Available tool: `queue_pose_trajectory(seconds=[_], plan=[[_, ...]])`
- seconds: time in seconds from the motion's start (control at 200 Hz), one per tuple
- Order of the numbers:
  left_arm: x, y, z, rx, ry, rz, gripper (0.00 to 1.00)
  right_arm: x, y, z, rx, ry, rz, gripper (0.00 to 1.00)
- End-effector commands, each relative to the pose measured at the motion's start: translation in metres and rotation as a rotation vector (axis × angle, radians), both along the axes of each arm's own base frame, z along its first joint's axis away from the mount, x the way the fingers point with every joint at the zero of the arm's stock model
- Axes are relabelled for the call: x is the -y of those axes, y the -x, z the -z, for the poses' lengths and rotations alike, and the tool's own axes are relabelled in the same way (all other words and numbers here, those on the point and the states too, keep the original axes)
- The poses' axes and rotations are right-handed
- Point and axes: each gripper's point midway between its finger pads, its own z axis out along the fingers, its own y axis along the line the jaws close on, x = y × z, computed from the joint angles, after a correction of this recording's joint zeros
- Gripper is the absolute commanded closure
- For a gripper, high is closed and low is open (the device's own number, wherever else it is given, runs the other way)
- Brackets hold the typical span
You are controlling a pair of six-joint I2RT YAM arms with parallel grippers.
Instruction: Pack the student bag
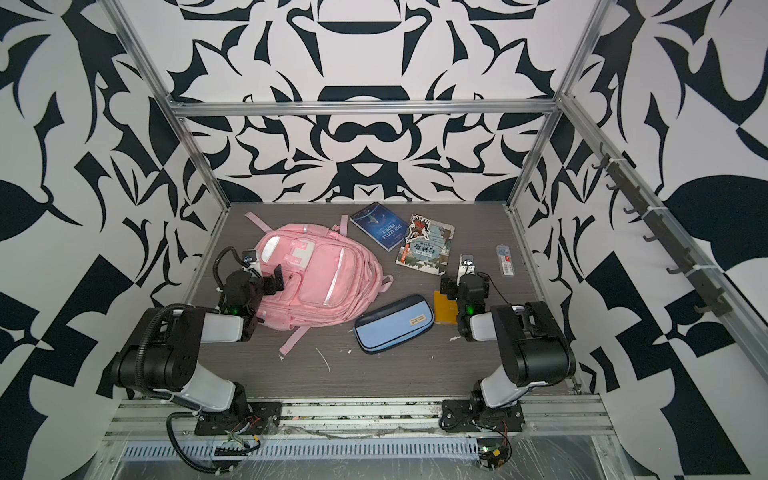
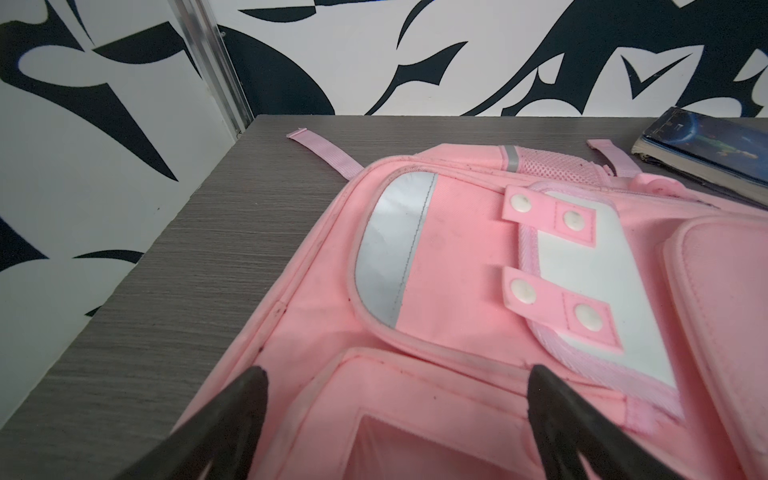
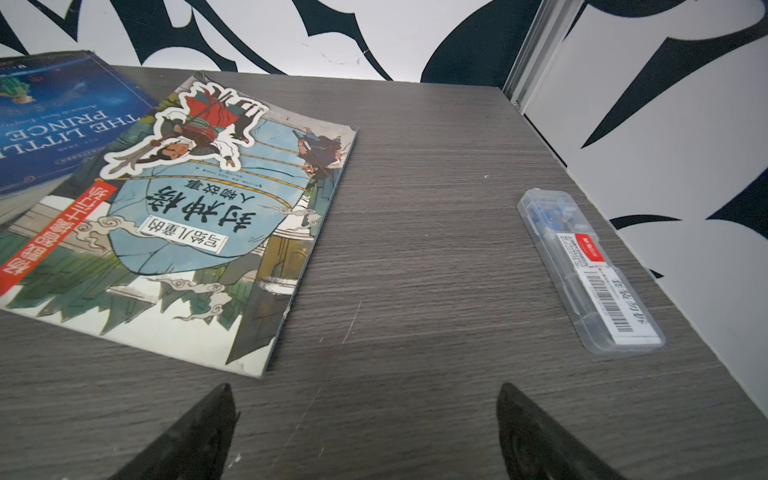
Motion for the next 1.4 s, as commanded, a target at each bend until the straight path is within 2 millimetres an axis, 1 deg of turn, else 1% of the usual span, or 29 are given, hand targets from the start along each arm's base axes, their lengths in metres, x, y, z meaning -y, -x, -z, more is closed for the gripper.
queue_pose_trajectory(seconds=[0.0, 0.145, 0.22, 0.265, 0.305, 0.325, 0.35, 0.37, 0.385, 0.425, 0.43, 0.45, 0.485, 0.6, 0.63, 0.675, 0.715, 0.755, 0.805, 0.86, 0.925, 0.98, 1.055, 1.14, 1.25, 1.395], plan=[[0.003, 0.003, 0.008, -0.024, 0.012, 0.013, 0.01, 0.001, -0.004, -0.01, 0.036, 0.007, -0.003, 0.01], [0.002, 0.004, 0.007, -0.018, 0.009, 0.005, 0.01, 0.001, -0.003, -0.011, 0.04, 0.005, -0.001, 0.01], [-0.006, 0.005, -0.003, -0.011, 0.006, -0.041, 0.01, 0.004, -0.003, -0.017, 0.042, 0.002, 0.02, 0.01], [-0.007, 0.005, -0.009, -0.031, 0.015, -0.054, 0.01, 0.006, -0.003, -0.024, 0.023, 0.004, 0.037, 0.01], [-0.007, 0.007, -0.011, -0.069, 0.019, -0.052, 0.01, 0.009, -0.003, -0.03, -0.001, 0.006, 0.057, 0.01], [-0.006, 0.008, -0.015, -0.078, 0.023, -0.053, 0.01, 0.01, -0.004, -0.035, -0.003, 0.004, 0.06, 0.01], [-0.006, 0.01, -0.02, -0.084, 0.022, -0.051, 0.01, 0.011, -0.003, -0.037, -0.022, 0.002, 0.066, 0.01], [-0.007, 0.011, -0.023, -0.088, 0.018, -0.055, 0.01, 0.011, -0.005, -0.045, -0.016, -0.005, 0.07, 0.01], [-0.008, 0.012, -0.029, -0.083, 0.021, -0.06, 0.01, 0.011, -0.003, -0.045, -0.035, -0.009, 0.073, 0.01], [-0.009, 0.017, -0.031, -0.117, 0.023, -0.076, 0.01, 0.011, -0.001, -0.052, -0.057, -0.026, 0.087, 0.01], [-0.009, 0.018, -0.037, -0.106, 0.026, -0.078, 0.01, 0.011, -0.002, -0.054, -0.057, -0.028, 0.087, 0.01], [-0.01, 0.02, -0.045, -0.104, 0.031, -0.088, 0.01, 0.011, -0.001, -0.059, -0.067, -0.035, 0.092, 0.01], [-0.011, 0.023, -0.052, -0.12, 0.044, -0.099, 0.01, 0.012, 0.002, -0.065, -0.084, -0.051, 0.106, 0.01], [-0.006, 0.039, -0.07, -0.203, 0.115, -0.133, 0.01, 0.025, 0.014, -0.091, -0.126, -0.147, 0.253, 0.01], [0.0, 0.044, -0.073, -0.231, 0.131, -0.115, 0.01, 0.027, 0.019, -0.096, -0.149, -0.166, 0.279, 0.01], [0.015, 0.051, -0.079, -0.262, 0.17, -0.06, 0.01, 0.029, 0.027, -0.102, -0.179, -0.204, 0.321, 0.01], [0.028, 0.058, -0.083, -0.291, 0.21, -0.008, 0.01, 0.026, 0.031, -0.108, -0.213, -0.232, 0.328, 0.01], [0.035, 0.065, -0.085, -0.327, 0.261, -0.009, 0.01, 0.021, 0.035, -0.114, -0.255, -0.251, 0.316, 0.01], [0.046, 0.076, -0.082, -0.404, 0.326, 0.015, 0.01, 0.01, 0.036, -0.124, -0.289, -0.268, 0.276, 0.01], [0.068, 0.086, -0.083, -0.468, 0.399, 0.11, 0.01, -0.006, 0.038, -0.131, -0.319, -0.285, 0.217, 0.01], [0.091, 0.1, -0.083, -0.532, 0.478, 0.179, 0.01, -0.024, 0.04, -0.142, -0.335, -0.283, 0.167, 0.01], [0.11, 0.112, -0.085, -0.578, 0.538, 0.232, 0.01, -0.034, 0.043, -0.149, -0.348, -0.255, 0.155, 0.01], [0.133, 0.13, -0.083, -0.67, 0.576, 0.276, 0.0, -0.047, 0.045, -0.154, -0.372, -0.234, 0.134, 0.01], [0.155, 0.149, -0.081, -0.747, 0.552, 0.295, 0.01, -0.06, 0.044, -0.161, -0.375, -0.23, 0.098, 0.01], [0.182, 0.173, -0.069, -0.819, 0.52, 0.297, 0.01, -0.071, 0.04, -0.177, -0.346, -0.244, 0.053, 0.01], [0.213, 0.209, -0.037, -0.94, 0.479, 0.283, 0.01, -0.082, 0.037, -0.194, -0.328, -0.252, -0.022, 0.01]])
